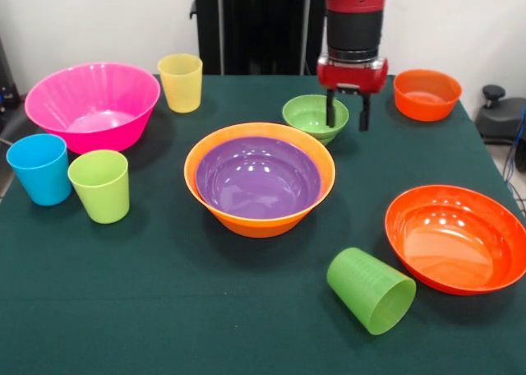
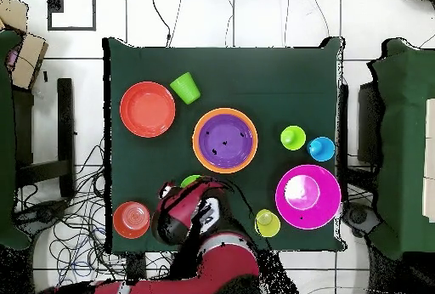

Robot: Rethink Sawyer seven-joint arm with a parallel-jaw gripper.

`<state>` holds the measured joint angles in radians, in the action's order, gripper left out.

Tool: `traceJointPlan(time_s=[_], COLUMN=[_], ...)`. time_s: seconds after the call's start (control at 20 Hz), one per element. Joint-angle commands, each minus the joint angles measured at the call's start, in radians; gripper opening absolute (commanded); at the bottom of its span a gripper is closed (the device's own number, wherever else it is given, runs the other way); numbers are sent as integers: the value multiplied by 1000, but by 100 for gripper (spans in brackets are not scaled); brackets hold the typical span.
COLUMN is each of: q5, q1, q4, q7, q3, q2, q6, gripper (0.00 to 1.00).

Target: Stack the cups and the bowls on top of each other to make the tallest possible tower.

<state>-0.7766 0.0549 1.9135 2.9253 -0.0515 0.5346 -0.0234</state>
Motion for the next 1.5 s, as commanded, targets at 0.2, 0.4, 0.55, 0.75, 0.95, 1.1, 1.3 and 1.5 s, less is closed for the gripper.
traceJointPlan(time_s=[0.2, 0.4, 0.55, 0.75, 0.95, 1.1, 1.3, 1.5], q5=[103, 151, 217, 320, 393, 408, 428, 437], q1=[-87, -141, -246, -359, -401, -387, -386, -377], q4=[100, 166, 168, 160, 147, 130, 126, 123], q7=[104, 108, 127, 134, 118, 96, 78, 71], q3=[127, 140, 221, 282, 299, 289, 279, 269], q2=[-30, 2, -81, -214, -296, -323, -331, -346], q6=[-147, -157, -260, -397, -461, -462, -449, -460], gripper=[100, 100, 100, 100, 100, 100, 100, 100])
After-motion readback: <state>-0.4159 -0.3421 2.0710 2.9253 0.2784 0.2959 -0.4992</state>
